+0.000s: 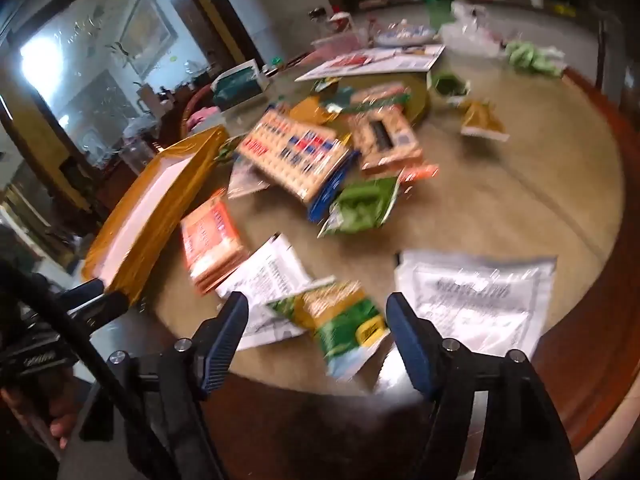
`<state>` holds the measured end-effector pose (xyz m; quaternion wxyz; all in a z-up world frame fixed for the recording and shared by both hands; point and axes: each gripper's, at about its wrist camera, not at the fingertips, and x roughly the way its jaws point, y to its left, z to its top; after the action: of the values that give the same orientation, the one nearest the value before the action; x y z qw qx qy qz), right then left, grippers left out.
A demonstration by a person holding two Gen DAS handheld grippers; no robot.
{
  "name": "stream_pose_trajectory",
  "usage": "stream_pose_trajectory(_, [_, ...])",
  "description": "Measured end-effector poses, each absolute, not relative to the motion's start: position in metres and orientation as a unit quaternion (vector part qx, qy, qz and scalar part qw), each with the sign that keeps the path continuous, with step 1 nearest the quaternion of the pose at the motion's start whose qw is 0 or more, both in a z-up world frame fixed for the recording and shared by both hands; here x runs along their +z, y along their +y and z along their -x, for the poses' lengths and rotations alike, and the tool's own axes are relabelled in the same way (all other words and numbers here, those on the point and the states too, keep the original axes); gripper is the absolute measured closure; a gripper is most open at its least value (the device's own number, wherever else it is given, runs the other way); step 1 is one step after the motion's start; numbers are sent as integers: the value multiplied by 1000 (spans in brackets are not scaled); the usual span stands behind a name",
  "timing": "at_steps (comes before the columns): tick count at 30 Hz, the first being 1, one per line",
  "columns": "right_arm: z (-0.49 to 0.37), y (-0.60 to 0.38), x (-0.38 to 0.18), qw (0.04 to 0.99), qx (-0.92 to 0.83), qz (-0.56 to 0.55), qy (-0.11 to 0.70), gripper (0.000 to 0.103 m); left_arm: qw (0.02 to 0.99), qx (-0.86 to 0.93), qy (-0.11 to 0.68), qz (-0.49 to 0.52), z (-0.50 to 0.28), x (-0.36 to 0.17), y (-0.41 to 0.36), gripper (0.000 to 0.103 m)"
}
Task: Organize snacks
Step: 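Grasp the orange cracker pack with the left tool while the right tool grasps the green pea bag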
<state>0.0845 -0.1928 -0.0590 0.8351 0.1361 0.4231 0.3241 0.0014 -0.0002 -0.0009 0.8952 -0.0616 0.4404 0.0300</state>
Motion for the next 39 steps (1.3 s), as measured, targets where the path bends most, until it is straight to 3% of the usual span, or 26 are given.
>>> stream_pose_trajectory(1, [-79, -191, -58, 833, 331, -128, 424, 48, 895, 31, 441, 62, -3, -2, 0, 6])
stream_pose_trajectory(11, [-69, -184, -49, 832, 336, -129, 422, 48, 885, 9, 459, 77, -13, -4, 4, 6])
stream_pose_trajectory(24, [-60, -196, -65, 804, 301, -215, 465, 48, 890, 19, 453, 58, -16, -5, 1, 6])
stream_pose_trajectory(28, [-77, -187, -65, 803, 289, -242, 462, 38, 893, 21, 448, 46, -13, -3, 1, 6])
stream_pose_trajectory(32, [-85, -185, -65, 798, 279, -262, 466, 38, 896, 29, 442, 44, -12, -3, 7, 6])
stream_pose_trajectory(35, [-80, -184, -63, 813, 262, -234, 464, 42, 896, 25, 440, 47, -13, -4, 8, 6])
stream_pose_trajectory(39, [-72, -184, -63, 830, 252, -198, 458, 60, 892, 16, 448, 52, -16, -5, 4, 6])
